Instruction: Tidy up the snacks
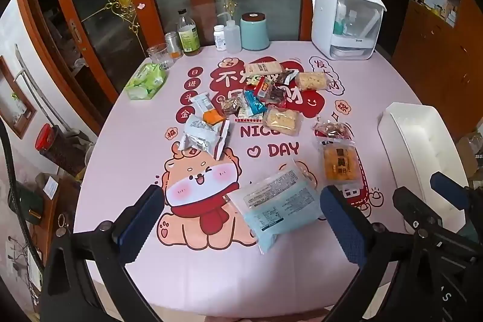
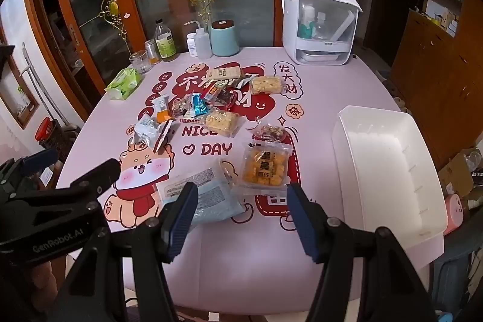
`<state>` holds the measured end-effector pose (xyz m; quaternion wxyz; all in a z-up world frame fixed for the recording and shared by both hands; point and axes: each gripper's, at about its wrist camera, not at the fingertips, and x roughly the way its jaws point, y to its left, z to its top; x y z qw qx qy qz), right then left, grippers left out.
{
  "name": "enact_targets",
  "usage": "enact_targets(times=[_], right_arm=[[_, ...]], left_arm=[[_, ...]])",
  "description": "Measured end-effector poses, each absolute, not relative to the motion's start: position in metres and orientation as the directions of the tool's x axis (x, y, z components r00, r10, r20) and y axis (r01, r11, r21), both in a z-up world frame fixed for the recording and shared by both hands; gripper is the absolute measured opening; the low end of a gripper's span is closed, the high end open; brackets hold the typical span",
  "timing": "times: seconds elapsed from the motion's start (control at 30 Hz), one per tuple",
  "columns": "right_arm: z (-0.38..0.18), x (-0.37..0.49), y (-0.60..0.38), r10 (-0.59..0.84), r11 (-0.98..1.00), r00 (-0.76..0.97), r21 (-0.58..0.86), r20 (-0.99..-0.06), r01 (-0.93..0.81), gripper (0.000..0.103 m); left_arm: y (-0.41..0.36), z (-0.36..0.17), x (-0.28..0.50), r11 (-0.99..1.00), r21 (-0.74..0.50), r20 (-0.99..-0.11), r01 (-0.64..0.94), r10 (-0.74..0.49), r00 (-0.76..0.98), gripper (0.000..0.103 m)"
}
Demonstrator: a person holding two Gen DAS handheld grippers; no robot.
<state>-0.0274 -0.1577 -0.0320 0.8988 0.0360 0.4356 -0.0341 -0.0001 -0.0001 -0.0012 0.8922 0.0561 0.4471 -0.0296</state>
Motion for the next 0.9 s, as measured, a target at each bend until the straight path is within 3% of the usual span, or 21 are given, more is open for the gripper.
enact_targets(times=[0.17, 0.9], right_arm=[[-0.032, -0.027, -0.157, -0.028, 0.995, 0.617, 0.037, -0.786, 0.092, 0.062], [-0.032, -0.026, -0.154, -0.024, 0.995, 0.617, 0.042, -0.787, 0.091, 0.062]], left_arm=[[0.002, 0.001, 0.007, 0.992, 0.057, -0.835, 0.115, -0.016, 0.551, 0.102], [0.008, -0.002, 0.004, 0.993, 0.049, -0.825, 0.109, -0.021, 0.565, 0.102]])
